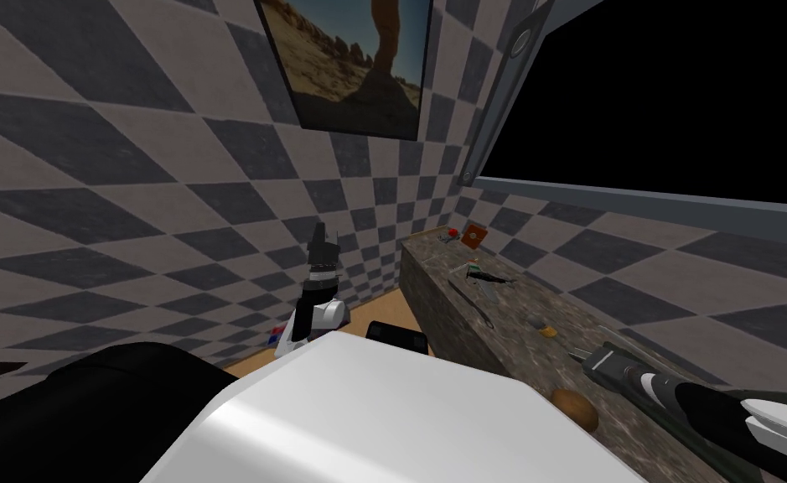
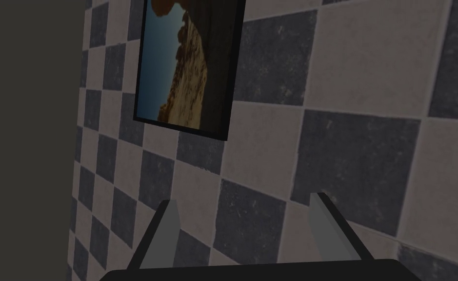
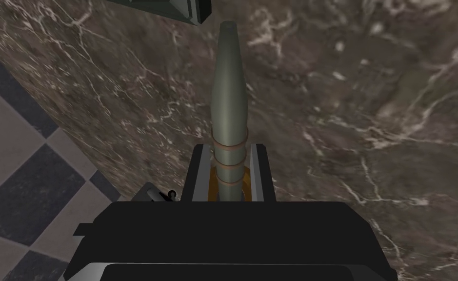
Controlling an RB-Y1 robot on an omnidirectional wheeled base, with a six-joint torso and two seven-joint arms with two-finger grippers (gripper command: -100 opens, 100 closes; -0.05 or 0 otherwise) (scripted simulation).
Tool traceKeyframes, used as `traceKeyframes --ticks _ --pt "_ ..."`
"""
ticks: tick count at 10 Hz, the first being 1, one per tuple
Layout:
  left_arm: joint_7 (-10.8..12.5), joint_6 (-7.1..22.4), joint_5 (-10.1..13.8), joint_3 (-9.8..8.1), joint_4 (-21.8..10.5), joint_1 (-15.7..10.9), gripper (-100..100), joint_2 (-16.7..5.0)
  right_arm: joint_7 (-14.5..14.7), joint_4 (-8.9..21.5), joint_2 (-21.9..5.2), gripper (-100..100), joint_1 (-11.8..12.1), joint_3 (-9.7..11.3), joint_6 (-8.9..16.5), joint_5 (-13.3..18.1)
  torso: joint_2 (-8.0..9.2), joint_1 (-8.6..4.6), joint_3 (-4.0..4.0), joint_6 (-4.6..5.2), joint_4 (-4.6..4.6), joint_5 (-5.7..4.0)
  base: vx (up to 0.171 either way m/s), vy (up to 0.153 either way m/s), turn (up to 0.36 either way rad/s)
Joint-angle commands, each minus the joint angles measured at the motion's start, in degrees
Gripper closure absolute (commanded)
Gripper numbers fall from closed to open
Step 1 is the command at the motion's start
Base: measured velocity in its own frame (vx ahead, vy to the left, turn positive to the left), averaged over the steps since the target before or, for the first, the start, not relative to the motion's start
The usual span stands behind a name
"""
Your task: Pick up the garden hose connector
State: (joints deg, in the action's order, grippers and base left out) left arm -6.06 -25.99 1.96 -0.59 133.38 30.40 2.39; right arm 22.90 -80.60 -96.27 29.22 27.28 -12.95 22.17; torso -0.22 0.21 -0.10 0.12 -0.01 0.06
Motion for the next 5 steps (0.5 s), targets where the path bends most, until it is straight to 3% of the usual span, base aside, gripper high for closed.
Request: traceKeyframes --ticks 1,2,4,5 --pt "0.00 0.00 0.00 0.00 0.00 0.00 0 0.00 -0.10 2.30 0.70 100 -0.29 -0.77 -2.86 1.94 0.00 0.00 0.00 0.00 0.00 0.00 0.061 0.076 -0.106" --pt "0.00 0.00 0.00 0.00 0.00 -0.01 0 0.00 0.01 4.44 2.43 100 -0.51 -2.96 -4.53 4.29 0.03 0.06 0.00 -0.06 -0.01 0.01 0.074 0.080 -0.140" --pt "0.00 0.00 0.00 0.00 0.00 -0.01 0 0.00 0.01 6.04 2.43 100 -0.51 -2.96 -6.91 5.17 0.00 0.04 -0.01 -0.03 -0.01 0.04 0.055 0.043 -0.069" --pt "0.00 0.00 0.00 0.00 0.00 -0.01 0 0.00 0.12 8.53 4.17 100 -0.73 -5.15 -9.00 7.74 0.07 -0.07 0.03 -0.10 0.00 -0.01 0.068 0.052 -0.106"
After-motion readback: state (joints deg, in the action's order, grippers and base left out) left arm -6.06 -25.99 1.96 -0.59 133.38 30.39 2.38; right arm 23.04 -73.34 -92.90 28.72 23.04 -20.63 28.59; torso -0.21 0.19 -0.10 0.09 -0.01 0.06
